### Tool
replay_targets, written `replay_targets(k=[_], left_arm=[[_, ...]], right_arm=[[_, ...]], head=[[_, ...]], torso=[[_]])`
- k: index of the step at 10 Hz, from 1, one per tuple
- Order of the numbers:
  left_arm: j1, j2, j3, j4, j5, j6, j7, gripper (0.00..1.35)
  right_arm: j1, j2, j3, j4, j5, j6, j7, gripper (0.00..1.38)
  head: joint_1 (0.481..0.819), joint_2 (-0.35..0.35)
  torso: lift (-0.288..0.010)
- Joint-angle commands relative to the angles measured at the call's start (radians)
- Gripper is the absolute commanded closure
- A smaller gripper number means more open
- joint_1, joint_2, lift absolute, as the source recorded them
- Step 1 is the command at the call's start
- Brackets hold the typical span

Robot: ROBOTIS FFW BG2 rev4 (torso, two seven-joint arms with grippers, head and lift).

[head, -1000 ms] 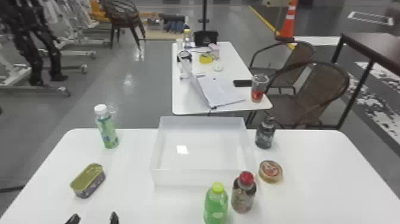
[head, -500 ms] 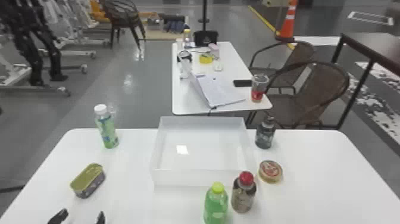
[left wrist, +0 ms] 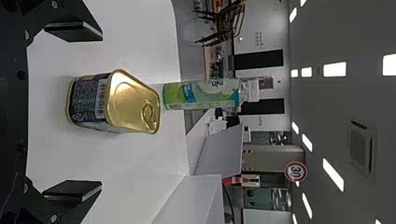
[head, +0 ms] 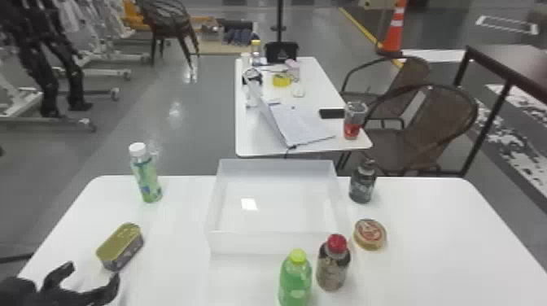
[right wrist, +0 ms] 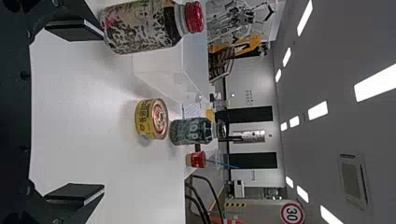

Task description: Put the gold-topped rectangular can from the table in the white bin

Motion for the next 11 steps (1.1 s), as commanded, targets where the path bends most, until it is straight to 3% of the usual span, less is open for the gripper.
replay_targets(k=[1, 6, 11], left_arm=[[-0.044, 0.039, -0.005, 0.036, 0.004, 0.036, -0.033, 0.18], [-0.164, 0.107, -0.009, 0.153, -0.063, 0.085, -0.122, 0.18], [-0.224, 0.123, -0.038, 0.208, -0.120, 0.119, -0.166, 0.18]], right_arm=[[-0.002, 0.001, 0.000, 0.003, 0.000, 0.000, 0.000, 0.14], [-0.014, 0.001, 0.000, 0.012, -0.003, 0.000, 0.006, 0.14], [-0.028, 0.001, 0.001, 0.026, -0.008, -0.008, 0.012, 0.14]], head=[[0.549, 0.000], [0.549, 0.000], [0.549, 0.000]], torso=[[-0.100], [-0.100], [-0.100]])
